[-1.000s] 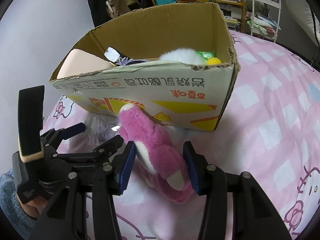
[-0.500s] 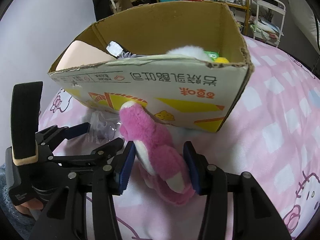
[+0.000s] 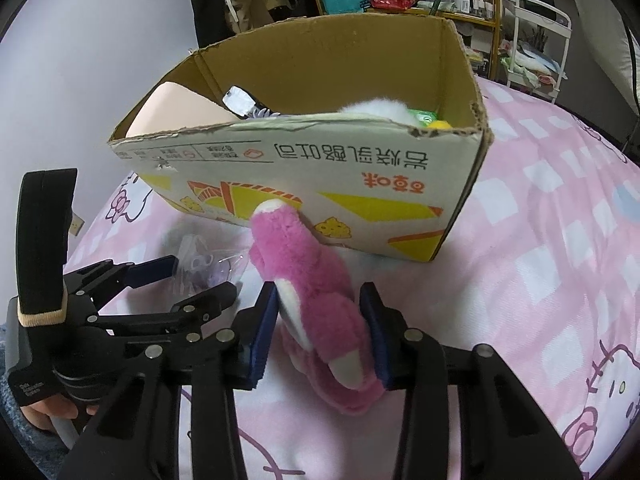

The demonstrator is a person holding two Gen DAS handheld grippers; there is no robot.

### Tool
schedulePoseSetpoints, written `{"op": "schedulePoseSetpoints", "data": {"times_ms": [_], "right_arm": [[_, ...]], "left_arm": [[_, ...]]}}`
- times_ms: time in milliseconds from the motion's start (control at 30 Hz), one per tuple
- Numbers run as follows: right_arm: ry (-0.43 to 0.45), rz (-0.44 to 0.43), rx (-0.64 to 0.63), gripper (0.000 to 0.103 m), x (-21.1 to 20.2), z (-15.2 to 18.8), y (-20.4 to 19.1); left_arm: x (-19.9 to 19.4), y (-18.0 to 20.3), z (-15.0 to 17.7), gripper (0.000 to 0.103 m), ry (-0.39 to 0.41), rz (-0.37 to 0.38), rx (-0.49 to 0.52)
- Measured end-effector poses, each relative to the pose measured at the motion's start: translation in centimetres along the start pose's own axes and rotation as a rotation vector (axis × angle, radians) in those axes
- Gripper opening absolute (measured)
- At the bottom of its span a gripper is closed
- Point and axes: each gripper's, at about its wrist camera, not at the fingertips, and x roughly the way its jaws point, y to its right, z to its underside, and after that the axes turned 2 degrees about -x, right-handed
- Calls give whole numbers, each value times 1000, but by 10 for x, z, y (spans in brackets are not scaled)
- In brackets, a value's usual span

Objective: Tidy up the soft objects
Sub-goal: 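Lift the bagged toy and pink bunny over the box and release them inside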

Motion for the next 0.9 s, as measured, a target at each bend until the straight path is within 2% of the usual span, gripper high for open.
{"op": "schedulePoseSetpoints", "data": {"times_ms": [267,567,900], "right_arm": [[31,18,-26,39,-13,4,-7],[159,30,-27,37,-50,5,-10],[476,64,-45,37,-129,6,-14]], "left_arm": [[-27,-8,10,71,46,9,-26],[-75,-14,23,71,155,8,-36],[-148,-8,23,71,465,18,-23]]}}
